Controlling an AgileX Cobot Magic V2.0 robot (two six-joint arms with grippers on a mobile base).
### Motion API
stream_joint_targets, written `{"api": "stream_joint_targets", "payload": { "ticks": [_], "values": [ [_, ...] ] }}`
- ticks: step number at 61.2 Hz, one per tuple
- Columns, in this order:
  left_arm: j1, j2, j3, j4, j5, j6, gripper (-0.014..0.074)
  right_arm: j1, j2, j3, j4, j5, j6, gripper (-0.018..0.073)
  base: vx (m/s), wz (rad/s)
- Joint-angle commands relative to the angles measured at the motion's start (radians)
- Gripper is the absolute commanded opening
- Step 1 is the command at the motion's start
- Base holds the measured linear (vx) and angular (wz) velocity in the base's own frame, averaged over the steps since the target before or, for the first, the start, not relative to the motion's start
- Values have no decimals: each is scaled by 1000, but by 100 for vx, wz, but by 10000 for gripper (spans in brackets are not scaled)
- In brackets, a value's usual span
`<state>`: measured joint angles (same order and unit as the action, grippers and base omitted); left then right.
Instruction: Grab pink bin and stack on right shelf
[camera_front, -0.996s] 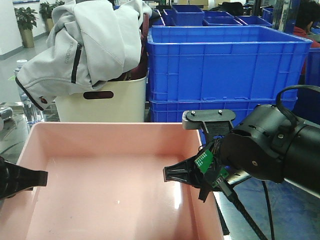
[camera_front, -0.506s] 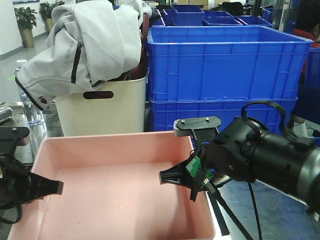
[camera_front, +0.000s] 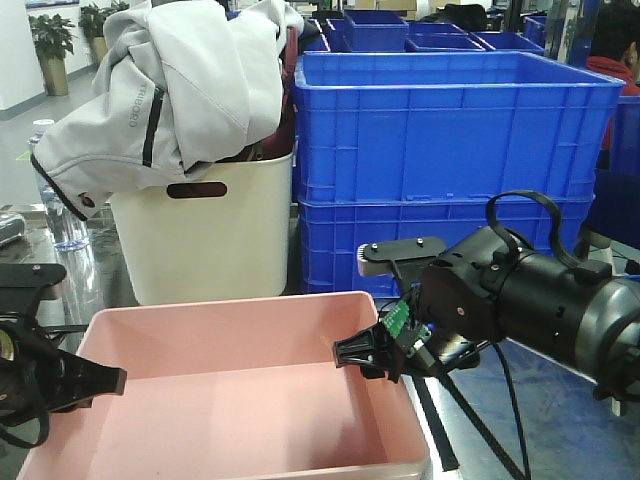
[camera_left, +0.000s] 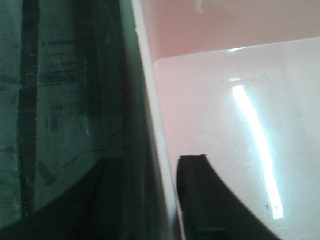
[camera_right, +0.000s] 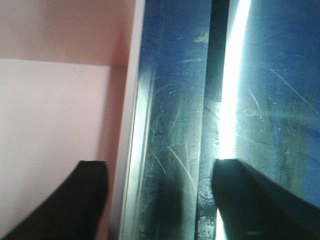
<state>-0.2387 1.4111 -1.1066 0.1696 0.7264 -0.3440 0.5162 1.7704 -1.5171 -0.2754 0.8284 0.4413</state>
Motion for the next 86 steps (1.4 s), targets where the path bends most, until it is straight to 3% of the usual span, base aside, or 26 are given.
{"api": "stream_joint_targets", "payload": {
  "ticks": [1, 12, 21, 26, 32, 60, 66, 86],
  "values": [
    [1, -68, -26, 15, -42, 0, 492, -5, -81, -36, -41, -47, -15, 608, 0, 0],
    [0, -207, -26, 4, -25, 63, 512, 26, -197, -3, -42, -69, -78, 601, 0, 0],
    [-3, -351, -24, -110, 56, 274, 512, 82, -356, 161, -73, -143, -101, 560, 0, 0],
    [-3, -445, -10, -216, 92, 405, 512, 105, -472, 274, -87, -184, -89, 540, 0, 0],
    [-3, -556, 52, -302, 93, 508, 512, 114, -584, 383, -88, -177, -89, 530, 0, 0],
    [-3, -963, 402, -353, 138, 525, 491, 114, -1029, 836, -118, -145, -93, 511, 0, 0],
    [-3, -992, 444, -353, 137, 523, 430, 114, -1084, 887, -118, -145, -93, 438, 0, 0],
    [-3, -1000, 504, -351, 143, 521, 95, 114, -1125, 921, -115, -123, -93, 28, 0, 0]
  ]
}}
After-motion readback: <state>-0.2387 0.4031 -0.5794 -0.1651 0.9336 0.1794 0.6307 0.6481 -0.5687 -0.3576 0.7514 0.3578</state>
